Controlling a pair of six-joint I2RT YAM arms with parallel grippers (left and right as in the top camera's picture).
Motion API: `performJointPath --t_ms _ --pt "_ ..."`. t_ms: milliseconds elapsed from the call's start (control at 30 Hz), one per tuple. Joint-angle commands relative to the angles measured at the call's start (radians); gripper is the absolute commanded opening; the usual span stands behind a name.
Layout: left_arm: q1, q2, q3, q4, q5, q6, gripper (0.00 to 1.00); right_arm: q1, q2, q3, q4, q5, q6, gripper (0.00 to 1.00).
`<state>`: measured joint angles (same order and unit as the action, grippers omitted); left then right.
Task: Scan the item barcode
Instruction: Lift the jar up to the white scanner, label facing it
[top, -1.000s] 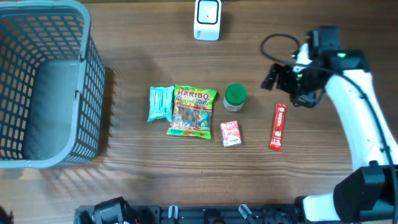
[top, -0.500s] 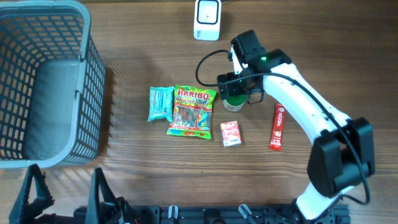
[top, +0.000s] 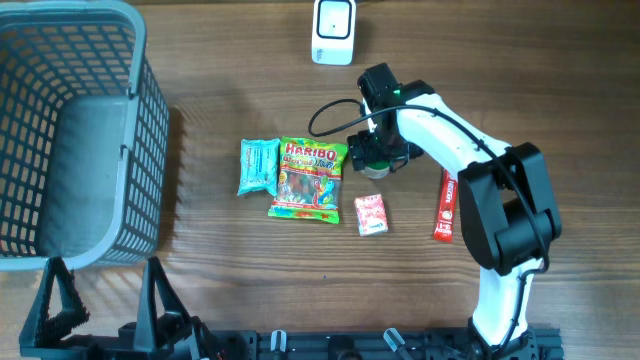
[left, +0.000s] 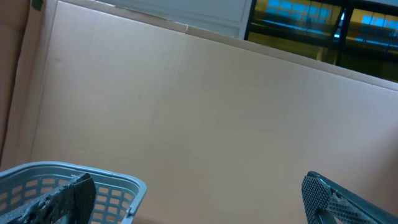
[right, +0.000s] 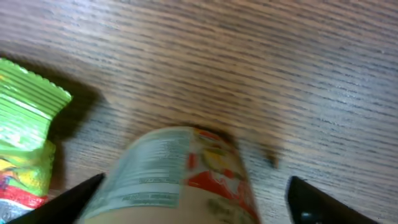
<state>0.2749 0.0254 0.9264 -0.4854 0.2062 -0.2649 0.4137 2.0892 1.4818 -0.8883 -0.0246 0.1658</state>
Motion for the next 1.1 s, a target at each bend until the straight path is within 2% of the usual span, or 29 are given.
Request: performJointPath --t_ms 0,33,133,267,367,500,667,733,967,1067 --pt "-0.002 -0.014 -0.005 0.004 -0.014 -0.005 1.0 0.0 0.058 0.003 0.01 0.005 0.022 0.69" --pt "-0.002 -0.014 -0.005 0.004 -0.014 -0.005 1.0 0.0 0.058 0.003 0.01 0.004 0.029 0.63" --pt "-0.002 -0.013 -0.005 0.008 -0.014 -0.005 1.0 0.0 0.058 0.018 -0.019 0.001 0.039 0.57" --pt "-0.002 -0.013 -0.005 0.023 -0.056 -0.005 1.0 0.0 0.058 0.149 -0.175 -0.013 0.045 0.54" --pt "-0.002 -0.013 -0.011 -0.17 -0.098 -0.016 1.0 0.0 0.057 0.326 -0.293 -0.013 0.048 0.5" --pt "-0.003 -0.013 -0.059 -0.327 -0.076 -0.016 1.0 0.0 0.046 0.471 -0.277 -0.013 0.06 0.44" --pt "-0.003 -0.013 -0.066 -0.575 -0.077 -0.016 1.0 0.0 0.039 0.494 0.011 0.011 0.069 0.44" --pt "-0.003 -0.013 -0.066 -0.7 -0.077 -0.016 1.0 0.002 0.039 0.494 0.162 0.035 0.061 0.38" --pt "-0.003 -0.013 -0.068 -0.697 -0.076 -0.017 1.0 0.004 0.088 0.488 0.559 0.1 0.041 0.38" --pt "-0.003 -0.013 -0.068 -0.697 -0.076 -0.017 1.0 0.004 0.167 0.488 0.731 0.141 0.035 0.42"
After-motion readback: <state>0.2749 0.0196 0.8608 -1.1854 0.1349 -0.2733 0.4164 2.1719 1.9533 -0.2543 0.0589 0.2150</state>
